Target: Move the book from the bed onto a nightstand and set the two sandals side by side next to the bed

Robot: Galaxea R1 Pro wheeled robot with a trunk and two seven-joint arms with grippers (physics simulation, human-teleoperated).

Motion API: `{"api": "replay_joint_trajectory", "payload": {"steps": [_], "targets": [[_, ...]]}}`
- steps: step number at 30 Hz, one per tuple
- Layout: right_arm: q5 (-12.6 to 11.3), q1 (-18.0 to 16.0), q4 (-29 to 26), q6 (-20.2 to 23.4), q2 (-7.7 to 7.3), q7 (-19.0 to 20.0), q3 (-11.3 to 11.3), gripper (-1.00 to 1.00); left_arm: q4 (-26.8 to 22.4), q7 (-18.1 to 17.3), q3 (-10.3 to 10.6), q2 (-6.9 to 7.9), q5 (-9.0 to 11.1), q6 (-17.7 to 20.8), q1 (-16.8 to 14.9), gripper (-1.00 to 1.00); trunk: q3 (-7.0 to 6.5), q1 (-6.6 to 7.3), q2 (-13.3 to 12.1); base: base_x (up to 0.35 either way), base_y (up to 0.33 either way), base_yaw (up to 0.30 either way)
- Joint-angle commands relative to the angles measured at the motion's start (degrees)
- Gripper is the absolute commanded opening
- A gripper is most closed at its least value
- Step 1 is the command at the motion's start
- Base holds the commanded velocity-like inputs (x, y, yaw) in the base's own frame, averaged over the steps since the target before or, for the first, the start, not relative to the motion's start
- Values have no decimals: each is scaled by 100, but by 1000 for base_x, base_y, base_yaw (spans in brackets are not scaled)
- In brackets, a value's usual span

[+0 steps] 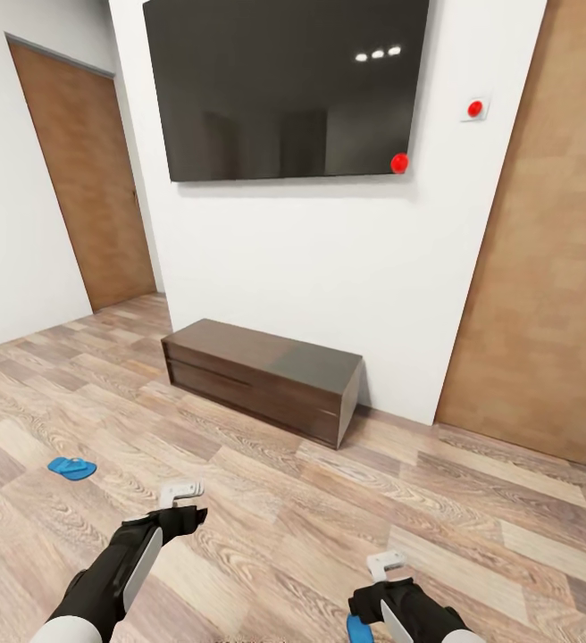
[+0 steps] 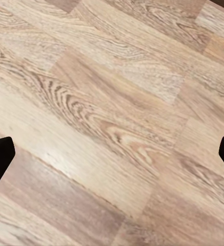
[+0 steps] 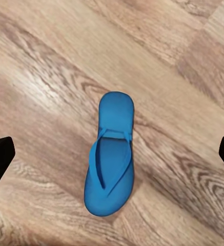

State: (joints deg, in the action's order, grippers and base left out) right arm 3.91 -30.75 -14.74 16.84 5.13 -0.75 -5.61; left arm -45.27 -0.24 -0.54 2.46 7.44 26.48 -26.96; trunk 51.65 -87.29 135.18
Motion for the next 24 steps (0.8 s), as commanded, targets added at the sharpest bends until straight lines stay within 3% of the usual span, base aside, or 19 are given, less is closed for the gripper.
{"api": "replay_joint_trajectory", "payload": {"steps": [1,24], "targets": [[41,-1,-16,41,-2,-5,-31,100,-8,-2,-6,0,47,33,-2,100,28,-21,44,0,0,0],[46,-1,-29,39,-3,13,-36,100,-8,-2,-7,0,47,33,-2,100,115,-43,84,0,0,0]]}}
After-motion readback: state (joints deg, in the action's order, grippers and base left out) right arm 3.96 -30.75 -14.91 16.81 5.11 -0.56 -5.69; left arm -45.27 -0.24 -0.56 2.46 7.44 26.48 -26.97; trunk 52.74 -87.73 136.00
